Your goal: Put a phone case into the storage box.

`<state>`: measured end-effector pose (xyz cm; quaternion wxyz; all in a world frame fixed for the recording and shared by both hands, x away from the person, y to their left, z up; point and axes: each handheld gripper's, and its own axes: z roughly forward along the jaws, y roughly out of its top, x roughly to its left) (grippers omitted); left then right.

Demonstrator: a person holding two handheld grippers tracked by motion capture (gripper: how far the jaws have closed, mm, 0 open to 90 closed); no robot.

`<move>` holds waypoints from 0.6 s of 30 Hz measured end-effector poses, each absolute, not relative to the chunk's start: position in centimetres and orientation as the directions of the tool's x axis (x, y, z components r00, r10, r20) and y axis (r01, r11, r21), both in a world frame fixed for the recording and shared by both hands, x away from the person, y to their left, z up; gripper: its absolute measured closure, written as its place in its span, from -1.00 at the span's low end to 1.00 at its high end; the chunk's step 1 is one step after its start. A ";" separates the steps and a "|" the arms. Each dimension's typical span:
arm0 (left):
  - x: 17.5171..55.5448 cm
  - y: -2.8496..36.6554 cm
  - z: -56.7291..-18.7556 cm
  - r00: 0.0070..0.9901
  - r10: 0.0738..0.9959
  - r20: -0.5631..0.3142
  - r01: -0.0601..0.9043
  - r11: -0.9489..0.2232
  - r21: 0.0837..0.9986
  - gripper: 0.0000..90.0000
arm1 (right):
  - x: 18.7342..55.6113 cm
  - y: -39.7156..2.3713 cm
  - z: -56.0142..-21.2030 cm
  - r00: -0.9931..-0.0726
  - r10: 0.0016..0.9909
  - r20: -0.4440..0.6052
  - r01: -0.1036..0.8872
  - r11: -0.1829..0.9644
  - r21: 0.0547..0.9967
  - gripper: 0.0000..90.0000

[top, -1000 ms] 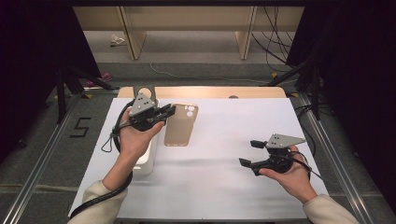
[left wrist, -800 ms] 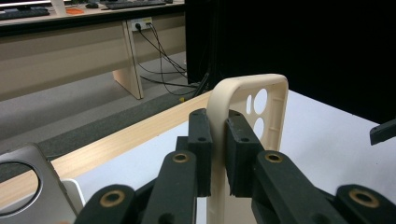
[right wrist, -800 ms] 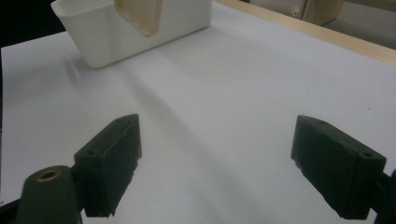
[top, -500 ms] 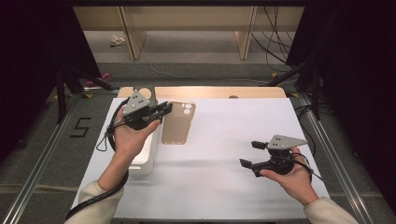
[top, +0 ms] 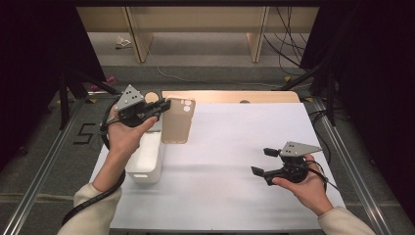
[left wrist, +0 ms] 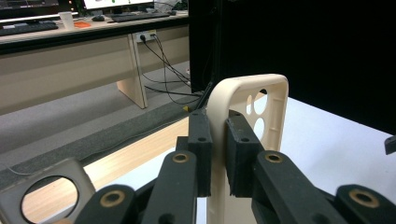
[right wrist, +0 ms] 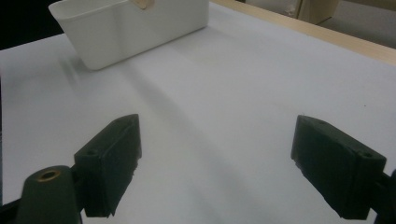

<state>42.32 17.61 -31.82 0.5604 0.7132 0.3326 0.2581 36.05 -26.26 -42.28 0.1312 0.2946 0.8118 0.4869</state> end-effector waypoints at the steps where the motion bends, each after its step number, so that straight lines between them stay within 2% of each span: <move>1: 42.5 17.8 -31.7 0.643 0.766 -0.005 0.185 -0.149 0.971 0.81 | 36.1 -26.3 -42.3 -0.792 0.606 0.075 0.351 0.351 0.868 -0.62; 18: 44.1 20.8 -30.9 0.599 0.800 0.013 0.186 -0.156 0.970 0.81 | 36.0 -26.4 -42.1 -0.787 0.613 0.075 0.346 0.337 0.876 -0.63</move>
